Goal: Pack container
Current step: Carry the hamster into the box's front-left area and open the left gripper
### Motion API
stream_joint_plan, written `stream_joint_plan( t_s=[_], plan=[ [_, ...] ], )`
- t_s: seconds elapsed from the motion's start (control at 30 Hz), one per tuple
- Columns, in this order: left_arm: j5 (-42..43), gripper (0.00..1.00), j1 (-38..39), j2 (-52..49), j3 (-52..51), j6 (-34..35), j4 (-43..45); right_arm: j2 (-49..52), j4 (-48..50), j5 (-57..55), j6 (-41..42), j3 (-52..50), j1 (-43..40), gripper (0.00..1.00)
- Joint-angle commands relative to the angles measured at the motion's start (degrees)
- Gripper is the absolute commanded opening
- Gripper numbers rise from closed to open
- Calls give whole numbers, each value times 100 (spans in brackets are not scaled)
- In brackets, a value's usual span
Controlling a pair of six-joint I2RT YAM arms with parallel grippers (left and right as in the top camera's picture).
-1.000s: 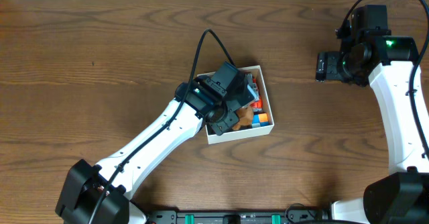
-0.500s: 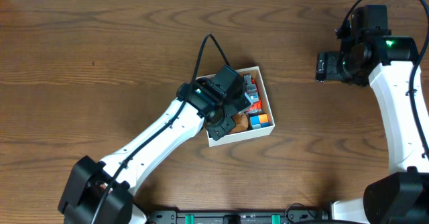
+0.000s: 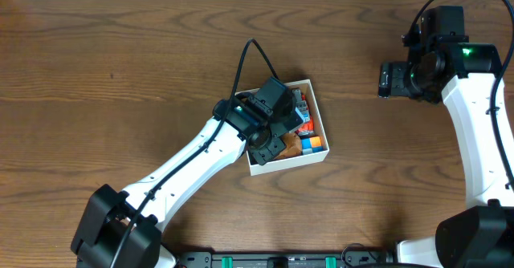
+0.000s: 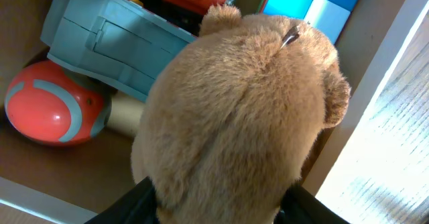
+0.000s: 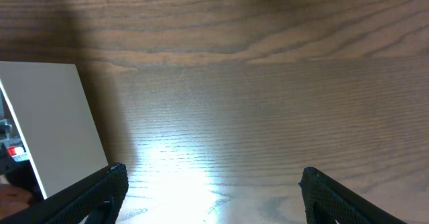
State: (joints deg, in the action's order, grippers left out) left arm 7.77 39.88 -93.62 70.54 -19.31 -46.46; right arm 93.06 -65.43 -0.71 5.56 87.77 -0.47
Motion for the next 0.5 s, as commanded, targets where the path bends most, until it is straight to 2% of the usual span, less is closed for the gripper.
stream_joint_plan(
  t_s=[0.0,0.27,0.3,0.4,0.47],
  plan=[
    [61,50,7,190,111,9,-24,-15,-15,-39,-50,70,-44,86],
    [63,52,7,234,111,13,-306,-15,-15,-39,-50,70,-44,86],
    [63,56,7,236,111,13,-341,-15,-13,-39,-50,70,-44,86],
    [63,58,7,236,111,37,-404,-15,-13,-39,-50,70,-44,86],
    [66,66,7,238,111,122,-409,-15,-15,-39,-50,70,-44,86]
  ],
)
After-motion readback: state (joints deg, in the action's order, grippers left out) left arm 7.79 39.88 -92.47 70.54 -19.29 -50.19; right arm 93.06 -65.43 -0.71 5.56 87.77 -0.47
